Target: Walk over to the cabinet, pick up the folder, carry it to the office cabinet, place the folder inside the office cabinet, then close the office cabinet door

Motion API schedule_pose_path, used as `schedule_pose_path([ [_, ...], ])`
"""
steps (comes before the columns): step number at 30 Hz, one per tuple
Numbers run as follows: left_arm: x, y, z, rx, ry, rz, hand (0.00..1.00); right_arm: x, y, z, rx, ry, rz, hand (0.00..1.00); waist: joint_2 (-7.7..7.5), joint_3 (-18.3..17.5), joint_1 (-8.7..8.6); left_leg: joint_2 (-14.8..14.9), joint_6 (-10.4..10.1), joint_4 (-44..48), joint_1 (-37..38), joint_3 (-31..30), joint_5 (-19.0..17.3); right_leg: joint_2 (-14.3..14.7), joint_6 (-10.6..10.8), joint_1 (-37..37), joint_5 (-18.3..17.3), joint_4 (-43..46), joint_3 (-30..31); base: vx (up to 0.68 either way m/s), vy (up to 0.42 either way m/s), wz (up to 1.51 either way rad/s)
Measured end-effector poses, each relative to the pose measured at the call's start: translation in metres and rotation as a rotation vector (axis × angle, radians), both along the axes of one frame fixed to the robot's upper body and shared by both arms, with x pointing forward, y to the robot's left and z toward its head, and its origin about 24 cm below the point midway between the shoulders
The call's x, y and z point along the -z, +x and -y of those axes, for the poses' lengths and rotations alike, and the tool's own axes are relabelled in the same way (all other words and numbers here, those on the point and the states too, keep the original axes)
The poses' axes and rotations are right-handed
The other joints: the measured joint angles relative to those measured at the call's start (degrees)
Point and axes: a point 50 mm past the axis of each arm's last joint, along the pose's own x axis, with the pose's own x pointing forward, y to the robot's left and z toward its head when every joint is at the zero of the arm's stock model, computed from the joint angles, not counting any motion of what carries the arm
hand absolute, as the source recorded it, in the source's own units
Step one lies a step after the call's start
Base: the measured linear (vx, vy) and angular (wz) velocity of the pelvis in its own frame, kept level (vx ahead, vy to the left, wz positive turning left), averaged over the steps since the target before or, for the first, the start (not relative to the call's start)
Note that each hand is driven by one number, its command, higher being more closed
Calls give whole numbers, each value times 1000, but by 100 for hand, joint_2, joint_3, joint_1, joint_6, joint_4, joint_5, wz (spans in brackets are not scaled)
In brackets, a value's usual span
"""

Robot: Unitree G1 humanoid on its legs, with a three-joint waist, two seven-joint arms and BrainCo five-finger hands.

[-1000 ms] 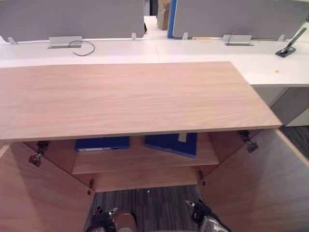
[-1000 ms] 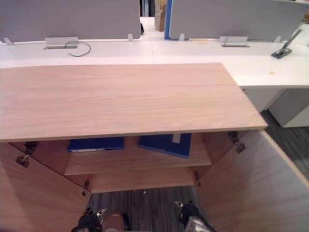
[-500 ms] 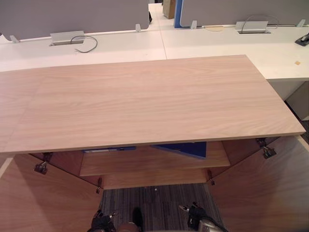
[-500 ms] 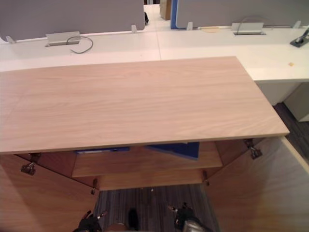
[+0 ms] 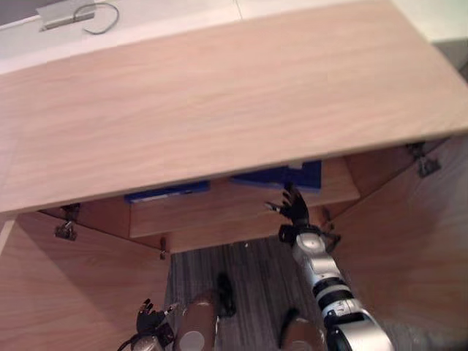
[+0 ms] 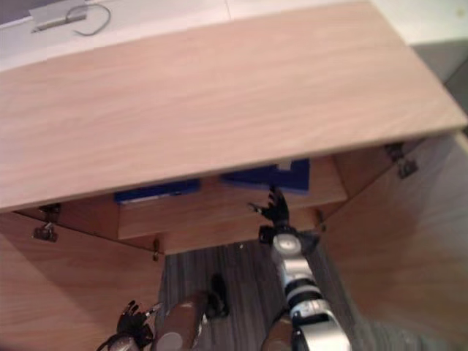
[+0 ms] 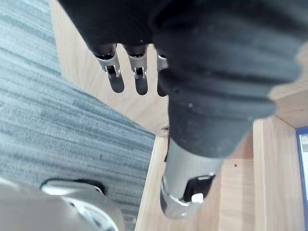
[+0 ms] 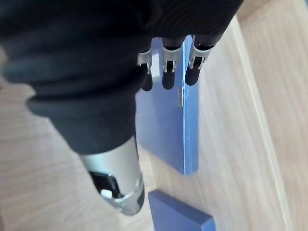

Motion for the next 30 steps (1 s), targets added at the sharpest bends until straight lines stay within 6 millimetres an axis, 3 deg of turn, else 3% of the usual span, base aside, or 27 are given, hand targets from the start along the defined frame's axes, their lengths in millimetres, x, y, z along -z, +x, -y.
schedule_pose_path([
  [5, -2, 1, -3, -8, 30, -2, 0, -38, 16, -10, -66, -69, 138, 0, -7, 290, 29, 54, 136, 1151, -993, 288, -439, -305, 99, -1390, -400, 1400, 726, -145, 84, -15],
  [10, -4, 11, 0, -4, 29, 19, 0, -105, 42, 2, -59, -164, 336, 0, -41, 580, 113, 185, 369, 2208, -2112, 495, -735, -423, 211, -2851, -695, 2614, 1372, -81, 87, -4],
  [11, -5, 15, 3, -4, 23, 29, 0, -130, 49, 7, -43, -198, 406, 0, -42, 674, 127, 208, 420, 2495, -2491, 533, -769, -455, 229, -3292, -757, 2958, 1548, -51, 48, 6],
  [16, -8, 20, 2, -5, 19, 50, 0, -176, 56, 16, 2, -237, 528, 0, -49, 808, 163, 334, 466, 3152, -3289, 548, -894, -464, 205, -4199, -965, 3714, 1829, -42, 4, 9],
  [21, -10, 22, -1, -71, -10, 91, 0, -209, 58, 25, 37, -276, 619, 0, -51, 818, 213, 407, 463, 3579, -3970, 523, -896, -444, 175, -4956, -1070, 4260, 2013, -35, -42, 9],
  [30, -14, 23, -4, -89, 4, 107, 0, -250, 62, 54, 92, -376, 693, 0, -47, 818, 297, 370, 346, 3862, -4645, 202, -825, -358, 114, -5451, -1136, 4561, 1946, 12, -42, 5],
])
